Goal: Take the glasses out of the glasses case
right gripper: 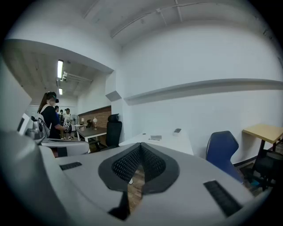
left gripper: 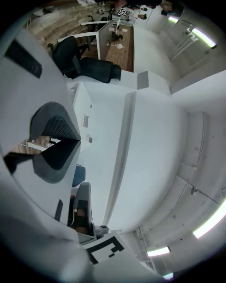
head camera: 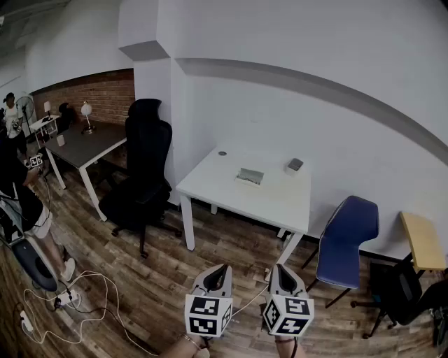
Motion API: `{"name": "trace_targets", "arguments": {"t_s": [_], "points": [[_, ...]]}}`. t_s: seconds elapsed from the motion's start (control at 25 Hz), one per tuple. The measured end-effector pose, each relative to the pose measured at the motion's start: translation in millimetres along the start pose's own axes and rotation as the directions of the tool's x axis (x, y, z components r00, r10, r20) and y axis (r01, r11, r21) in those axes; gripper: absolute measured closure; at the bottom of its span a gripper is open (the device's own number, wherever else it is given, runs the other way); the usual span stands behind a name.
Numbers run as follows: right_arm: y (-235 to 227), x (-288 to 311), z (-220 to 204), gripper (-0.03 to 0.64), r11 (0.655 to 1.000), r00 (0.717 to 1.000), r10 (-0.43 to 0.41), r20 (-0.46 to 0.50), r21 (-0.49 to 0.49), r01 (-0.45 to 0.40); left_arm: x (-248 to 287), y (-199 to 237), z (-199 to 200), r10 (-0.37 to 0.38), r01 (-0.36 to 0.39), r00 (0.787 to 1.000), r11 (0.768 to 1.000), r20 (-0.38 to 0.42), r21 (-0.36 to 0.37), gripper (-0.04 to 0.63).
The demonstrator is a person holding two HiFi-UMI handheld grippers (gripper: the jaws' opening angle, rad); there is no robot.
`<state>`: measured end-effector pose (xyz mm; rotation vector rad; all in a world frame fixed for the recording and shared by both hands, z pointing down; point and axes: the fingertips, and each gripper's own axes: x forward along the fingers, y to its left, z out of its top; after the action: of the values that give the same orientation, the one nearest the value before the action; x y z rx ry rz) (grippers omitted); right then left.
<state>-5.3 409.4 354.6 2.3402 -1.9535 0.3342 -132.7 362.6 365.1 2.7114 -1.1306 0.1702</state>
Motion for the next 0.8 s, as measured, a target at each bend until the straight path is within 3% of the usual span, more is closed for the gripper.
{"name": "trace_targets", "arguments": {"t_s": [0.36, 0.8], "points": [[8, 12, 3, 0.584, 0.999, 1.0, 0.017, 0.019, 0.036, -0.018, 12, 16, 0, 0.001, -0.002, 1.0, 1.0, -0.003, -0.012, 0.578], [11, 44, -7, 0.584, 0.996, 0.999, -0.044, -0.009, 0.072, 0.044, 31, 55, -3, -0.007, 0.007, 1.0, 1.0, -0.024, -0.006, 0.578]]}}
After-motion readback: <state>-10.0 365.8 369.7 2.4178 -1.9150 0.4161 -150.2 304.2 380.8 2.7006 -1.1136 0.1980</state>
